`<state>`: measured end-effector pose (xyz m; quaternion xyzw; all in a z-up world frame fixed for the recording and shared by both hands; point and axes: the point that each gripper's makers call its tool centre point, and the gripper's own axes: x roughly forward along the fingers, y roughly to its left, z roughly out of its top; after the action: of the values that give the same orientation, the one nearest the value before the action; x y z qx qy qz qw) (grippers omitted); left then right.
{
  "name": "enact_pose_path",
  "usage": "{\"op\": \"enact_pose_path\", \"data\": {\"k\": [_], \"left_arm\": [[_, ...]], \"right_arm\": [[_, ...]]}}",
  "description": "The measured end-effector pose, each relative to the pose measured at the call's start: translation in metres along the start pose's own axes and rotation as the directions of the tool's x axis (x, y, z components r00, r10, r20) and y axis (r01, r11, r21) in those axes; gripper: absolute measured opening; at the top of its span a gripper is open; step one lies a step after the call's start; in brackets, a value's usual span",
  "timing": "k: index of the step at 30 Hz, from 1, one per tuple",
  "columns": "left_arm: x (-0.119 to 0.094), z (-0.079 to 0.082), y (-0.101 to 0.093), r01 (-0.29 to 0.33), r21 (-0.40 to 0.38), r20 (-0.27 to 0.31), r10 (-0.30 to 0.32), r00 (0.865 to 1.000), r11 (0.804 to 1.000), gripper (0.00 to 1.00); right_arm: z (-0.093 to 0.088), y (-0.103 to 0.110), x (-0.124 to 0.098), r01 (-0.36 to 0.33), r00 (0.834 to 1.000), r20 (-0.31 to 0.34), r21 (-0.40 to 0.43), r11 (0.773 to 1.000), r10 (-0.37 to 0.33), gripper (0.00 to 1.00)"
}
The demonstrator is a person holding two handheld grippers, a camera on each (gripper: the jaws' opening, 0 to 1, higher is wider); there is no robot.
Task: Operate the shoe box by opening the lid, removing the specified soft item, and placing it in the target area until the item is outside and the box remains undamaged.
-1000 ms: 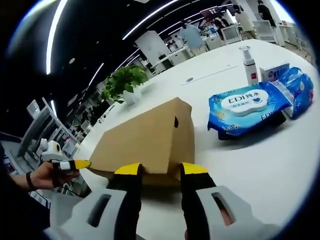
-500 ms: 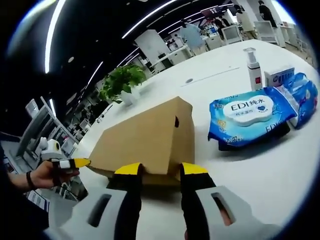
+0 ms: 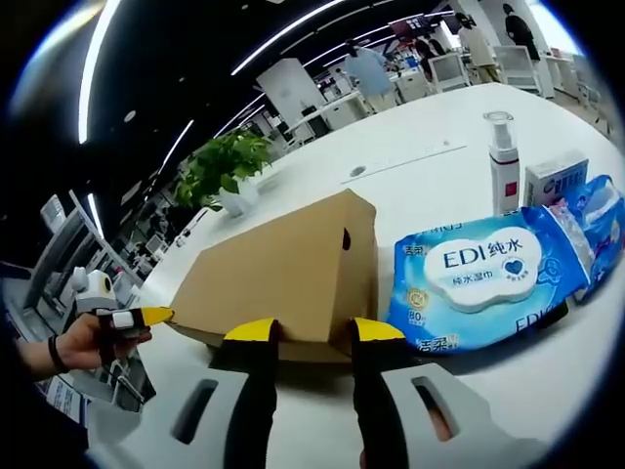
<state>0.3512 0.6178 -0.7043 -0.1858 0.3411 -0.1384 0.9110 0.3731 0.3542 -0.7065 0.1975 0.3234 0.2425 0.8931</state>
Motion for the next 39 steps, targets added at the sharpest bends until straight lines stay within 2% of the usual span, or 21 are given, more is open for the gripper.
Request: {"op": "enact_pose_path", "data": {"k": [7, 39], "left_arm": [[0.012, 0.007, -0.005, 0.0, -0.003, 0.003, 0.0, 1.0, 1.0, 0.3], [0.01, 0.005, -0.007, -0.002, 0.01, -0.003, 0.002, 1.0, 1.0, 0.3]], "right_arm": [[0.013, -0.011, 0.007, 0.016, 1.0, -0.004, -0.002, 1.0, -0.016, 0.26], [0.011, -0.01, 0.003, 0.041, 0.999, 0.021, -0.008, 0.999, -0.041, 0.26]]}}
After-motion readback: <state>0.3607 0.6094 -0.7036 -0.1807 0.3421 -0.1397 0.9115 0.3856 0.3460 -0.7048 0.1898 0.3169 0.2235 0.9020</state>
